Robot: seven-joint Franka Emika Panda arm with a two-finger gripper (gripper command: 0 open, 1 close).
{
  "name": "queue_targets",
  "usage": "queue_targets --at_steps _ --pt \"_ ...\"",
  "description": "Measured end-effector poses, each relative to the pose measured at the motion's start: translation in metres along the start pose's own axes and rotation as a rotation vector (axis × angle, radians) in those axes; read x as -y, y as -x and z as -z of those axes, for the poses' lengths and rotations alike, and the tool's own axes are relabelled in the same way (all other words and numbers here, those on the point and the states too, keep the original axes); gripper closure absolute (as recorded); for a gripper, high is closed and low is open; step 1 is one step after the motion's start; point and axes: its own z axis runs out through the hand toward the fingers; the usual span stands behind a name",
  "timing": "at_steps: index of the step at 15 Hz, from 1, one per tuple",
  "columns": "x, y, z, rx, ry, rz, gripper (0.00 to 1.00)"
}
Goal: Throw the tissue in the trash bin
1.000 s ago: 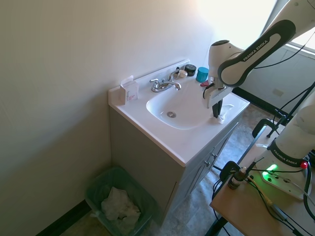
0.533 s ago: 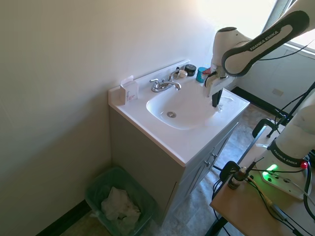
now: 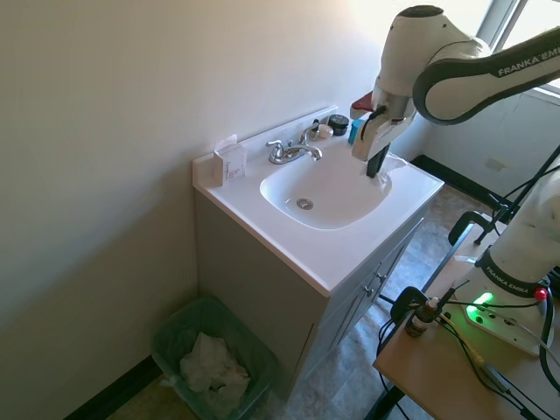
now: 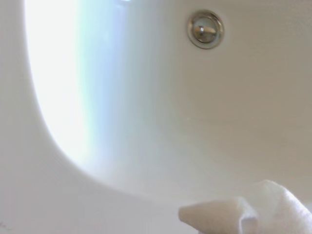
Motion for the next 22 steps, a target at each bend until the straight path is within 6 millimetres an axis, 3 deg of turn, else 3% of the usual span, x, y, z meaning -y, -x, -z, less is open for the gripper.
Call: queue_targets --at_steps 4,7,10,14,18,22 --pt "0.059 0.07 0.019 -0.067 -0.035 0.06 1.0" --pt "0.112 0.095 0.021 -0.092 -0.053 0.096 1.0" --pt "0.164 0.117 0.01 -0.118 -0.062 0.149 1.0" --pt "0.221 0.162 -0.017 -0.135 -0.06 0.225 1.0" --pt "0.268 0.176 -0.057 -0.087 -0.047 0.255 1.0" --pt "0.299 0.181 -0.104 -0.022 -0.045 0.28 1.0"
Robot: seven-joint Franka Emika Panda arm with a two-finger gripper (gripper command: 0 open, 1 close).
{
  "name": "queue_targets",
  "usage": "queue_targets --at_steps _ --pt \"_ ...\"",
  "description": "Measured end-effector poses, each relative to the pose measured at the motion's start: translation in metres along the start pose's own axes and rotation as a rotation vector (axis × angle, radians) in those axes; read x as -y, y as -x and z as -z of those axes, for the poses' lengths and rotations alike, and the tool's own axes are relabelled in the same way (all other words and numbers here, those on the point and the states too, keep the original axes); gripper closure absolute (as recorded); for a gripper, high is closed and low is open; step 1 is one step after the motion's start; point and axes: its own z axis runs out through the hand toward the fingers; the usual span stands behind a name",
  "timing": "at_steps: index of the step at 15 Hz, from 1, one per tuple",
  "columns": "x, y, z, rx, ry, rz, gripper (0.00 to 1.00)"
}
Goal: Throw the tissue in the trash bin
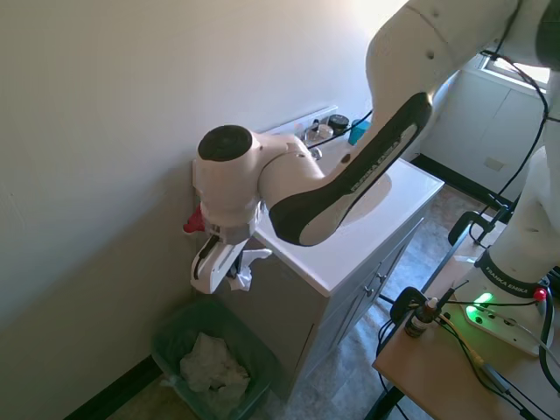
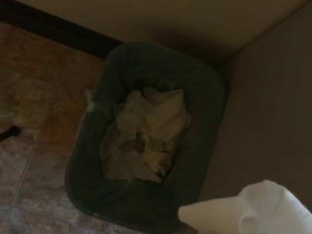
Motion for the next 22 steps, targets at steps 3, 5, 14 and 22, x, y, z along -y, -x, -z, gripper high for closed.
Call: queue_targets --at_steps 3,5,14,22 --pt "0.016 0.008 -0.029 0.014 0.008 0.012 1.0" --pt "0.024 0.011 -0.051 0.023 0.018 0.008 1.0" --pt "0.036 -0.002 -0.08 0.047 0.032 -0.038 0.0" --pt "0.036 -0.008 -0.078 0.07 0.028 -0.047 0.0"
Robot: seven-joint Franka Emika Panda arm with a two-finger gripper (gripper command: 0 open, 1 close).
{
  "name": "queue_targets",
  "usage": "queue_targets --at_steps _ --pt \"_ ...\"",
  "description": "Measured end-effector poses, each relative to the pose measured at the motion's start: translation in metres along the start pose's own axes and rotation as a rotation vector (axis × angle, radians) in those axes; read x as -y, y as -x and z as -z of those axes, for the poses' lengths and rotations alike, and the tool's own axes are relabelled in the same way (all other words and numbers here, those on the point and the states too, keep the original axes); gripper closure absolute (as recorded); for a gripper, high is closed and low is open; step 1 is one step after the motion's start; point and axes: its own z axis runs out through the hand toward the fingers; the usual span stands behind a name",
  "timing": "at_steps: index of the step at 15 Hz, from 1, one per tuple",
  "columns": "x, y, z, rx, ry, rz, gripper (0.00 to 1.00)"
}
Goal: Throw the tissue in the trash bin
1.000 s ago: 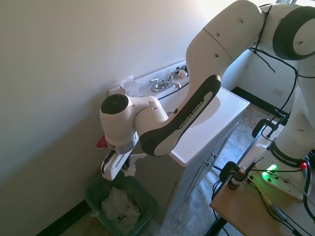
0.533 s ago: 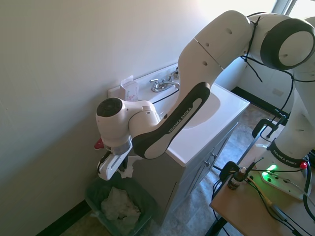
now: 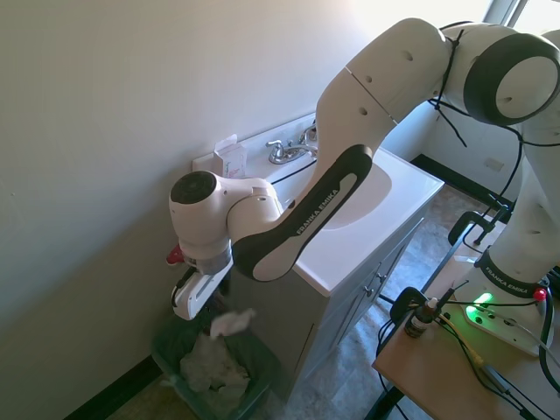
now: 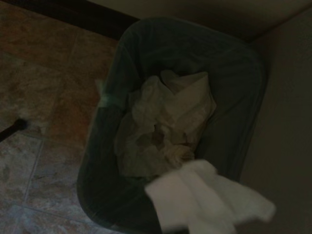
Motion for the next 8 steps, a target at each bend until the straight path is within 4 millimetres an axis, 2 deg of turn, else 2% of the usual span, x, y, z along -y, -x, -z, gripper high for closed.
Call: queue_targets --at_steps 2,4,6,8 --pt "0.0 -0.003 0.007 0.002 -0.006 0.002 0.0" --pt "-0.001 -0.005 0.024 -0.008 -0.019 0.003 0.0" --pt "-0.009 -0.002 0.052 -0.025 -0.038 0.007 0.0" --pt "-0.026 0.003 0.09 -0.051 -0.059 -0.007 0.0"
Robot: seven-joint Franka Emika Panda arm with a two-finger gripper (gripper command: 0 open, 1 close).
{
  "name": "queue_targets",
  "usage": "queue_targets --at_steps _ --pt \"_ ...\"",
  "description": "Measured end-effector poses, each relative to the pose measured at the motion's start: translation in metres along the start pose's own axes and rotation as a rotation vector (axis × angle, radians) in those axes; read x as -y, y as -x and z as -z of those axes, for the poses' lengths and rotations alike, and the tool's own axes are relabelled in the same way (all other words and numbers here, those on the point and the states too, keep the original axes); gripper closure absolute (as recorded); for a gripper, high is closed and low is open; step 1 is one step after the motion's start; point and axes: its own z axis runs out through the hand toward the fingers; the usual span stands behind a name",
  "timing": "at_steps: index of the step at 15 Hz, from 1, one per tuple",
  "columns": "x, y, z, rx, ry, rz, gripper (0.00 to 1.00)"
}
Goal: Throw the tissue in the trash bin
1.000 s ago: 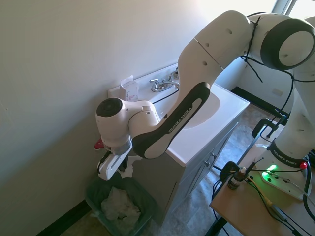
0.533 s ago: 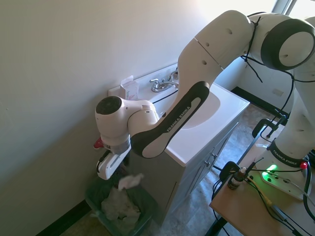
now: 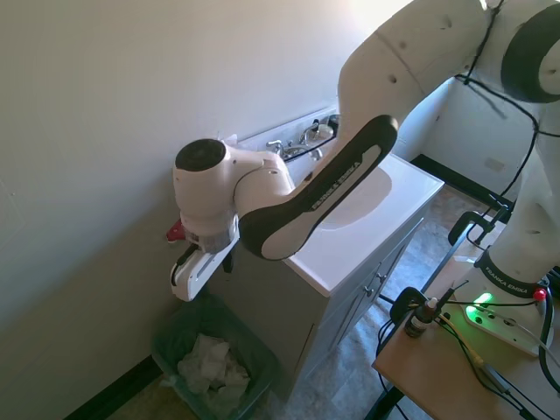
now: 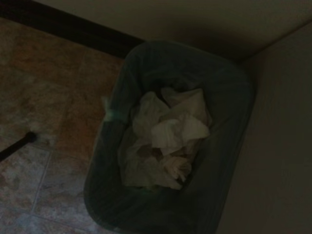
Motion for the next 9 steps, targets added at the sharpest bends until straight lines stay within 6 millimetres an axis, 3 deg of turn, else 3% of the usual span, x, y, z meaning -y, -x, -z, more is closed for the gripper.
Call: queue_targets --at_steps 4,9 --pt "-0.058 -0.018 0.068 -0.053 -0.017 -0.065 0.0" --pt "-0.156 -0.064 0.107 -0.053 -0.04 -0.216 0.0"
